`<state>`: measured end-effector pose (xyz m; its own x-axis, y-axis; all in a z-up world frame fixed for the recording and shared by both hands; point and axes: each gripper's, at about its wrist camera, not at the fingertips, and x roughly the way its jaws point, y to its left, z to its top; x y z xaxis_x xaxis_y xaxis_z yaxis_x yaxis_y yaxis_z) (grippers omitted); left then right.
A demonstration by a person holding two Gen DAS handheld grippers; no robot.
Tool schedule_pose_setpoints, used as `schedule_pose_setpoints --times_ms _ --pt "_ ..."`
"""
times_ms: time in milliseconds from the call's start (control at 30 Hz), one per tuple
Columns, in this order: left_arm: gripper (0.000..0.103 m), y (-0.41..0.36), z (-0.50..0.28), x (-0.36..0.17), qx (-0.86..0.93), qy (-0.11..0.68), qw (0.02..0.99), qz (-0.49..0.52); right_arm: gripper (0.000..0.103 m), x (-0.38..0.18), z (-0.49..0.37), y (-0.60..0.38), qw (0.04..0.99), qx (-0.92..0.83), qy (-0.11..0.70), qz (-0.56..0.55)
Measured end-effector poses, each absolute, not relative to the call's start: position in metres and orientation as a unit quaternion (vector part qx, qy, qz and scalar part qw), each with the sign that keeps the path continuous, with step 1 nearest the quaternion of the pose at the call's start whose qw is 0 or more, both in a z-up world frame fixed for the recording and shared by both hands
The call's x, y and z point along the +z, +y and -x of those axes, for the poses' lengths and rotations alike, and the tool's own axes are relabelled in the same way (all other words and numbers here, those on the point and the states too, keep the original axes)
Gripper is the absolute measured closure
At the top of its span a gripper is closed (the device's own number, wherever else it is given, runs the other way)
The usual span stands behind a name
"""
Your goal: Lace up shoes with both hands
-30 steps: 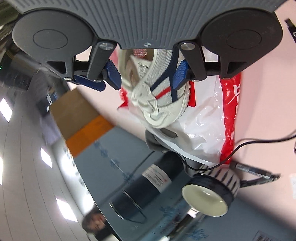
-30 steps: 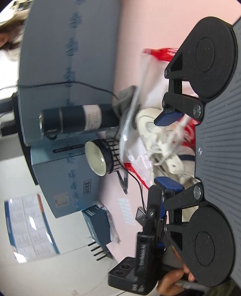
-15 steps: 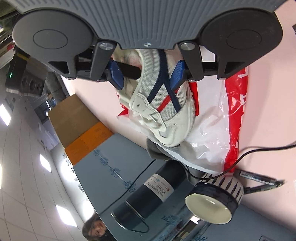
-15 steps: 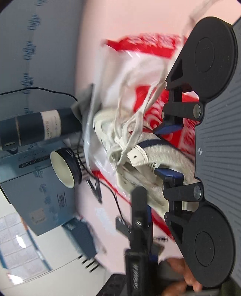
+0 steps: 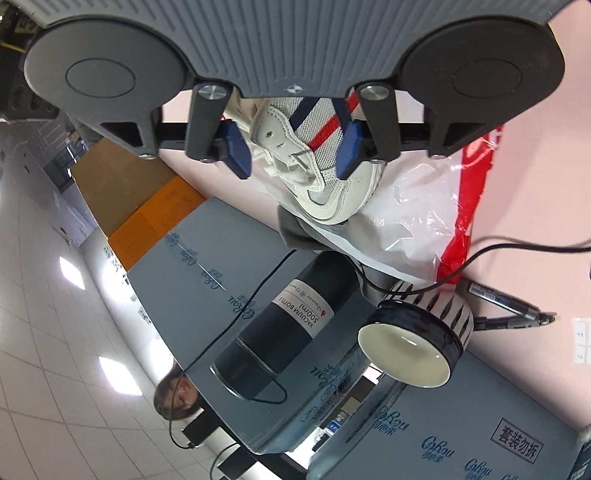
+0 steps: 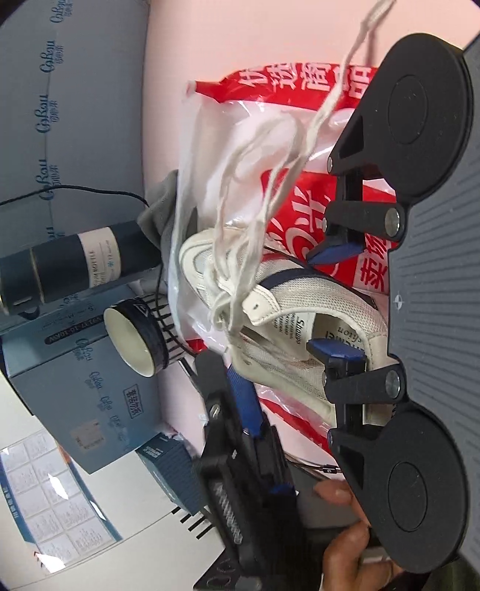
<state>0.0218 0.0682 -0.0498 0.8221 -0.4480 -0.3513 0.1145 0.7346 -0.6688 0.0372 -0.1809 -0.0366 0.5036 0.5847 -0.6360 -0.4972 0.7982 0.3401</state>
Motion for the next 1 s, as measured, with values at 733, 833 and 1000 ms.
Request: schedule_pose_setpoints --times_ms 733,833,1000 --pt "0.1 0.07 -0.027 -0.054 -0.142 0.263 0.884 0.36 0.051 -0.004 -0.017 -0.128 0.852 0.387 0.283 0.209" --pt "0.1 0.074 -0.026 -0.052 -0.139 0.259 0.883 0.365 0.051 -0.006 -0.019 -0.123 0.855 0.362 0.292 0.229" --pt "0.1 0.087 -0.022 -0.046 -0.128 0.245 0.882 0.381 0.051 -0.008 -0.012 -0.12 0.855 0.365 0.291 0.226"
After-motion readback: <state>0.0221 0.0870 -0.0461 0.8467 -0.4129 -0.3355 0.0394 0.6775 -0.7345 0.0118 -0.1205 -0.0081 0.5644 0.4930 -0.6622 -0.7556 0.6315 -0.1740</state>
